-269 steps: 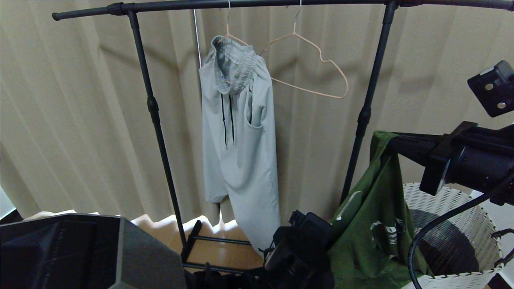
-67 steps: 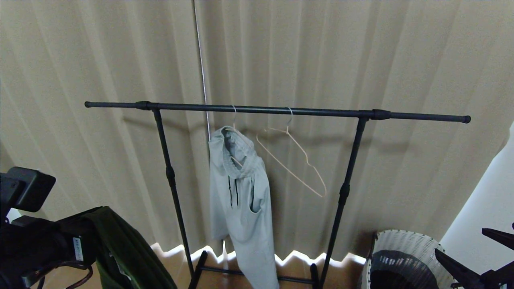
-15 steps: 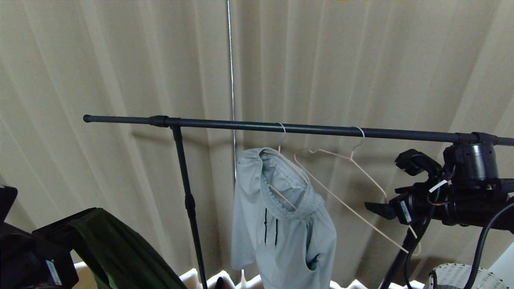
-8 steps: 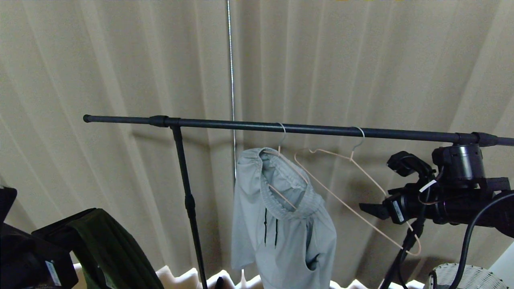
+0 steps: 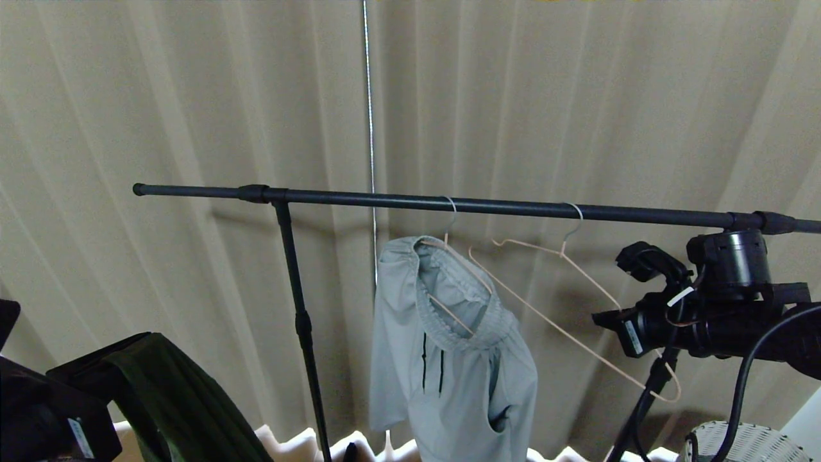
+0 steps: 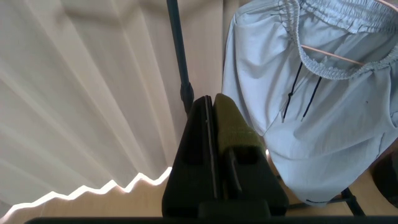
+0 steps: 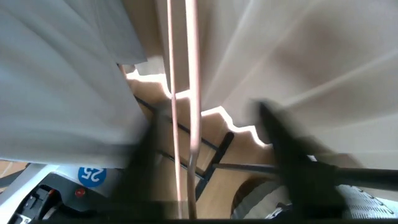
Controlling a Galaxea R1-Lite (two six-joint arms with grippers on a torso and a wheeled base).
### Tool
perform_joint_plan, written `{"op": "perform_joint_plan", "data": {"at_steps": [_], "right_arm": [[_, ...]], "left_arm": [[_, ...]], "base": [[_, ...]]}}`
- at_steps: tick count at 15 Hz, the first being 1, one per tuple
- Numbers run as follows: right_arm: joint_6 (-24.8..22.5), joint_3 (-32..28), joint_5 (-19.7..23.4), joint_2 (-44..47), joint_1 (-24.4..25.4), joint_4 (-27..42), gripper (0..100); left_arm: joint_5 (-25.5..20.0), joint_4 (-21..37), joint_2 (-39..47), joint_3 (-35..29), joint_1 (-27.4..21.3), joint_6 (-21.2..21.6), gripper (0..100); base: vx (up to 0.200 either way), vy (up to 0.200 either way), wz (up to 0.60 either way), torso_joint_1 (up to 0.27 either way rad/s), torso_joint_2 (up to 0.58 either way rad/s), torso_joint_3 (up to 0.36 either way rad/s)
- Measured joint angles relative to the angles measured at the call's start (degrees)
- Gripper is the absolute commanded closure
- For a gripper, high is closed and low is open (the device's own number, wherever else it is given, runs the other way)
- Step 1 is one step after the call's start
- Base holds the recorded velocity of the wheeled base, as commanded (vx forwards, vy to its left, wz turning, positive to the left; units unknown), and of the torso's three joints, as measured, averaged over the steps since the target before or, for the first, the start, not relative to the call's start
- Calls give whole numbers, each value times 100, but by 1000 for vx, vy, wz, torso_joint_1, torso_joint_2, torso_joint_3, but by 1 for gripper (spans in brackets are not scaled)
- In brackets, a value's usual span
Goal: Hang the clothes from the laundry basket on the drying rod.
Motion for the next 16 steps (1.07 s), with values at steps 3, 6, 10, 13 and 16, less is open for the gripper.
{"op": "perform_joint_plan", "data": {"at_steps": [3, 6, 10, 13, 16], "right_arm": [[9, 50, 11, -62, 0, 6, 100], [74, 102, 6, -187, 0, 9, 100], [660, 132, 0, -630, -10, 20, 100], [769, 286, -10, -1013, -41, 4, 100], [769, 607, -29, -1436, -115, 6, 100]], "left_arm": [[0, 5, 0, 0, 2, 2, 100], [2, 7, 5, -4, 7, -6, 100], [2, 7, 20, -6, 0, 7, 100], [2, 5, 24, 17, -4, 57, 100], [2, -11, 20, 118, -6, 301, 100]], "base": [[0, 0, 0, 0, 0, 0], [0, 0, 0, 0, 0, 0], [0, 0, 0, 0, 0, 0], [0, 0, 0, 0, 0, 0], [0, 0, 0, 0, 0, 0]]}}
